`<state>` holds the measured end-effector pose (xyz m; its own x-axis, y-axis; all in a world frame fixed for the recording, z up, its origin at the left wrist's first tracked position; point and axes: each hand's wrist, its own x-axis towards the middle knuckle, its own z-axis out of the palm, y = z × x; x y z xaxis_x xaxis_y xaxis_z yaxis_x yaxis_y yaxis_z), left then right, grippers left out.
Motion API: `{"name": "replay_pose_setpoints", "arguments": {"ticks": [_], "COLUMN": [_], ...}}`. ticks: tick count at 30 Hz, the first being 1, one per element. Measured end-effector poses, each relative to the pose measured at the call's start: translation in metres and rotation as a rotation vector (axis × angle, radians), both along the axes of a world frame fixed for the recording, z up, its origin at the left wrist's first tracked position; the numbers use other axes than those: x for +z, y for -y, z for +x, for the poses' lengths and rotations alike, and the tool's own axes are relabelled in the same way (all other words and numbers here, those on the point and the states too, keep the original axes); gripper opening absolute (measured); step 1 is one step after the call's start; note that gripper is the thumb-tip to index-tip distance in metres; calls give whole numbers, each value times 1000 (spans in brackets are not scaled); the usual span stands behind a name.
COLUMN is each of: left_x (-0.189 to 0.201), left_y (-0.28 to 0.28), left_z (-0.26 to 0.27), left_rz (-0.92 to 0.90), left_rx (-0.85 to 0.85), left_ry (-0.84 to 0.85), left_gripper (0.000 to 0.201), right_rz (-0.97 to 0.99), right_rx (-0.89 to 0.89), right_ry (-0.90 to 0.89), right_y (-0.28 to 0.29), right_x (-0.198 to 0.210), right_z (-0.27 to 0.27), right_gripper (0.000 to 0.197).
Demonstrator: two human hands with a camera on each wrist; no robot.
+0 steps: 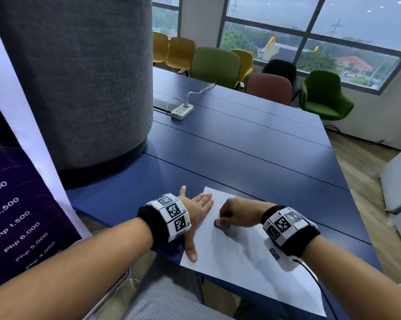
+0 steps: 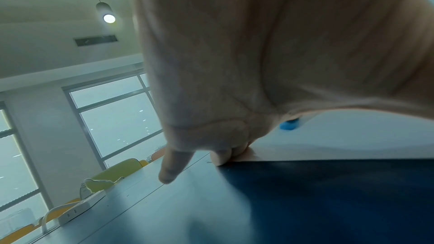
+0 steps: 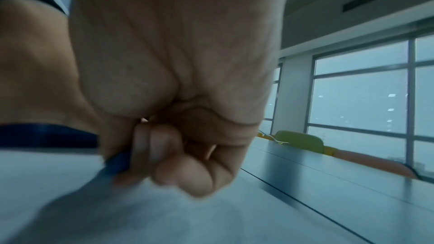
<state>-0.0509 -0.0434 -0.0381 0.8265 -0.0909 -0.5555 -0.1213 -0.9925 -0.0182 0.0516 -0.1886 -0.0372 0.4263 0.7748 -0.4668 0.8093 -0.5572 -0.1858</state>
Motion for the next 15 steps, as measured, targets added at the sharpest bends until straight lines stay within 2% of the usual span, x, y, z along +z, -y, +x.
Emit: {"name": "replay_pose_setpoints", "arguments": {"ticks": [2,4,7,12,15], "left_x": [0,0,1,-1,1], "left_y": [1,1,2,2,3], "left_z": [0,0,-1,1,0], "left_rz": [5,7,21,28,21], "left_rx": [0,2,2,8,13], "left_ry": [3,9,4,-3,-15], "left_gripper": [154,154,153,155,153], "right_rz": [77,99,-16,87,-85], "right_rx": [-38,-18,47,-15,68], "right_ry": [82,49,-61,4,-106], "right_y": [-2,2,7,3,8], "right_x": [2,-4,-4,0,6], "right_z": [2,-2,-14,-12,-25], "right_gripper": [37,36,38,40,39]}}
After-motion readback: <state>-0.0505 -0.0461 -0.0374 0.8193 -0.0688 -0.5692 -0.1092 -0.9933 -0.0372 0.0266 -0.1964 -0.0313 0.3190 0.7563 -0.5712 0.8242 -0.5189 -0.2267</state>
